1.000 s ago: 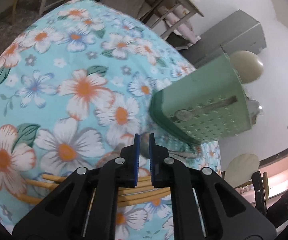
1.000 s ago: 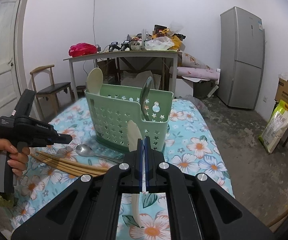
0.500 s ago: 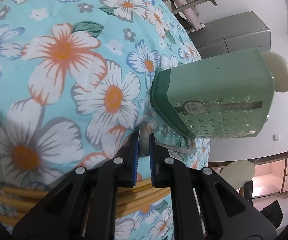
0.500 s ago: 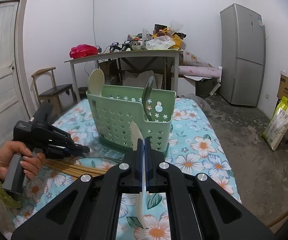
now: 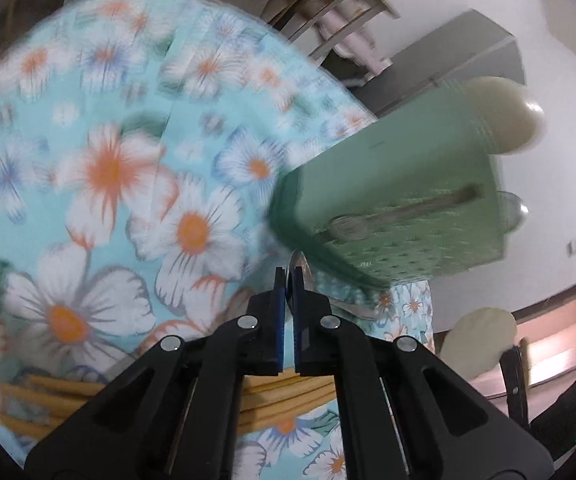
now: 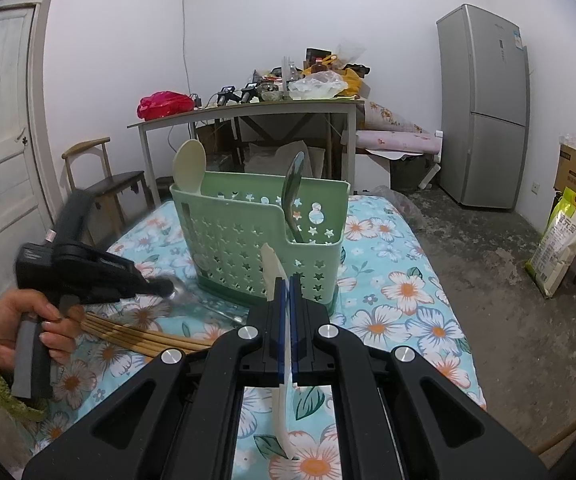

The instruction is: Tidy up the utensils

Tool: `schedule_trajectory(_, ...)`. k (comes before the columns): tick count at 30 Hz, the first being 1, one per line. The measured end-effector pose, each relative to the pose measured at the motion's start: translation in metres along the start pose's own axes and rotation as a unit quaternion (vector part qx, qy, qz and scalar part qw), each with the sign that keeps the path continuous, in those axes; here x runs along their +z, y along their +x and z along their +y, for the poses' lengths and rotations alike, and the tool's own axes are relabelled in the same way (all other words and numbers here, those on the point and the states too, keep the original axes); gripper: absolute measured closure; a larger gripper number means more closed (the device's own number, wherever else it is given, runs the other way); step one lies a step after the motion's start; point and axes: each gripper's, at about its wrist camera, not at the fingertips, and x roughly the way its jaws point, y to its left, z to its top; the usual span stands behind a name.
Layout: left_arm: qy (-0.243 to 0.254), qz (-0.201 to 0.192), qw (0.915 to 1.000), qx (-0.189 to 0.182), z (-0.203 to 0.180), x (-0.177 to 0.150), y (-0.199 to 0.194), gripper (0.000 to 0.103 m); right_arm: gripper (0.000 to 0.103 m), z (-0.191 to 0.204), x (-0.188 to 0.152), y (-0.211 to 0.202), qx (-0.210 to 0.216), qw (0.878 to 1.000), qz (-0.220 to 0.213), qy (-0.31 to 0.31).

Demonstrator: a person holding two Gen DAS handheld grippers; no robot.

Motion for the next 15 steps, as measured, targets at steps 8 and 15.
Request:
schedule_trajectory(8,0.167,-0.122,0.976,0.068,-0.064,-0.01,-0.07,0.102,0.101,0.0,0.0,-0.003,0.004,1.0,-0.004,0.004)
schedule_trajectory(15,0.251,-0.188,0.9462,0.08,-0.103,-0.024,-0.115,0.102,0.101,-0.001,0.0,-0.005,0.004,1.0,-0.007,0.007)
